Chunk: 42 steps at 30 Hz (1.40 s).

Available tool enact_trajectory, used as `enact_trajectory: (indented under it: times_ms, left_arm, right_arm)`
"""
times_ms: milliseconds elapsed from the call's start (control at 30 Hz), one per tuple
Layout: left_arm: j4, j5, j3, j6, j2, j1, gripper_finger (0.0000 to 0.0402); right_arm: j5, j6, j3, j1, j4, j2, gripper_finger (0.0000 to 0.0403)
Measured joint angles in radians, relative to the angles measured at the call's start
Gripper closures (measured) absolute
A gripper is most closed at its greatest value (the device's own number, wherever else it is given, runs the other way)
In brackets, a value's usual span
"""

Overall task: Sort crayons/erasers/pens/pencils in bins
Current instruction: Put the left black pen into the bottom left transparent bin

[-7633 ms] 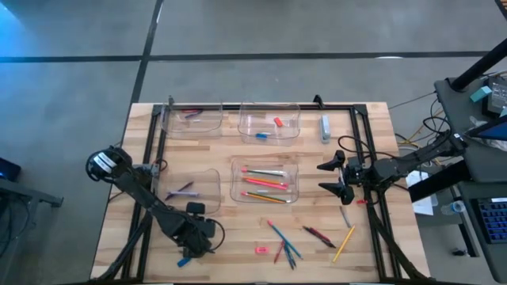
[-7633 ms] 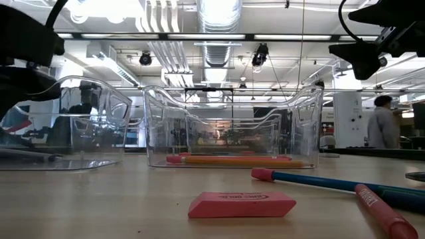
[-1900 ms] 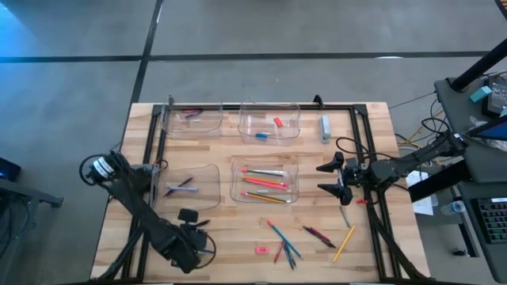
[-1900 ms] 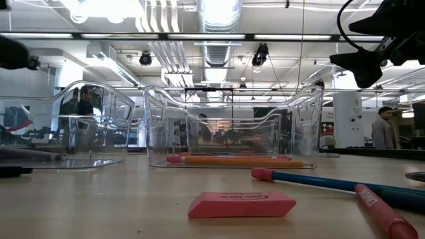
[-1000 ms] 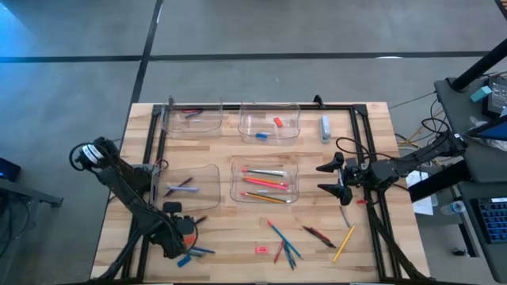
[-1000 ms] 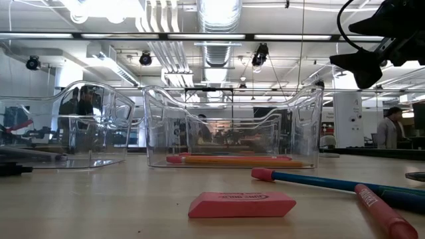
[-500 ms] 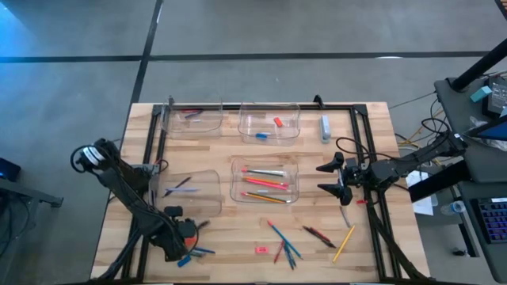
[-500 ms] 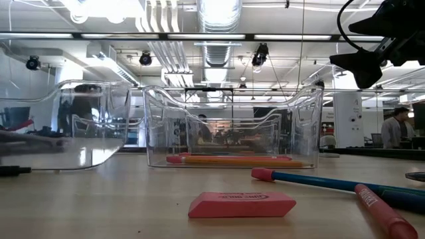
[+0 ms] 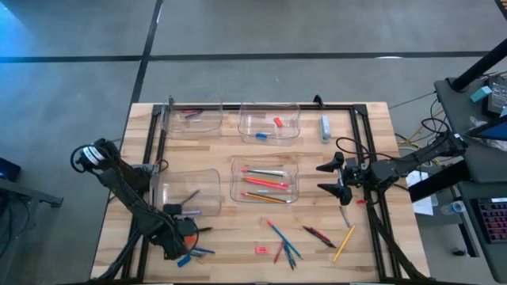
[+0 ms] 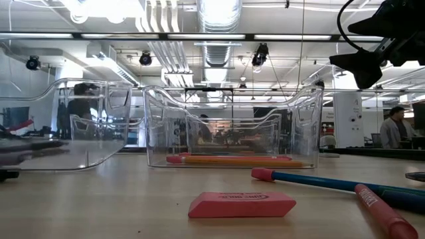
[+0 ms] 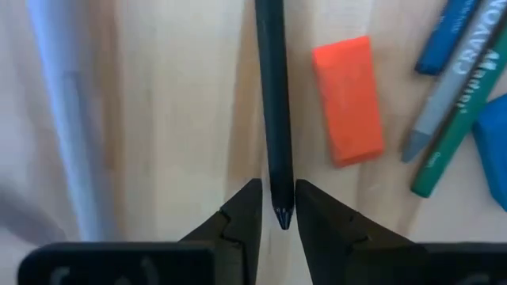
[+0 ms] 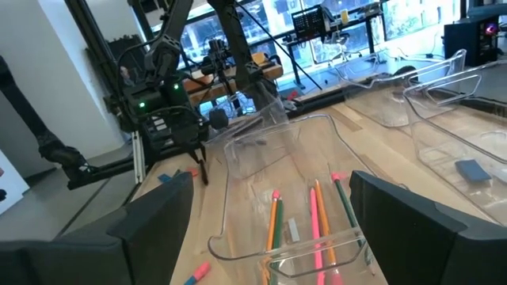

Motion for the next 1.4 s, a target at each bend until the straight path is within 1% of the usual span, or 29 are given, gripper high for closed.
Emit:
enact_trajectory:
  times_ms: [233,333,500,633,767,900,1133,1300,1400]
  left_arm:
    - [-0.024,-0.001,0.028,0.006,-0.027,0.000,0.0338]
    - [-0.027,-0.003,0.035,0.006,-0.046,0.001,0.0330]
    - [-0.053,-0.020,0.039,0.006,-0.064,0.013,0.0293]
    - [-0.149,-0.033,0.040,-0.001,-0.067,0.024,0.0261]
    - [-0.210,-0.076,0.040,-0.003,-0.071,0.041,0.0244]
    - [-0.216,-0.141,0.039,0.023,-0.080,0.068,0.0242]
    - [-0.218,-0.220,0.039,0.080,-0.082,0.130,0.0242]
    - [-0.211,-0.233,0.045,0.110,-0.082,0.161,0.0242]
    - [-0.181,-0.236,0.075,0.139,-0.082,0.165,0.0242]
  right_arm:
    - [0.001,0.000,0.000,0.000,0.000,0.000,0.0078]
    - [0.008,0.000,0.000,0.000,0.000,0.000,0.0078]
    - [0.009,0.000,-0.002,0.000,0.000,0.000,0.0078]
    - [0.009,0.000,-0.003,0.000,0.000,0.000,0.0078]
    - [0.010,0.000,-0.003,0.000,0.000,0.000,0.0078]
    - [0.016,0.000,-0.005,0.000,0.000,0.000,0.0078]
    - [0.016,0.000,-0.007,0.000,0.000,0.000,0.0078]
    - [0.016,0.000,-0.009,0.000,0.000,0.000,0.0078]
    - [0.016,0.000,-0.009,0.000,0.000,0.000,0.0078]
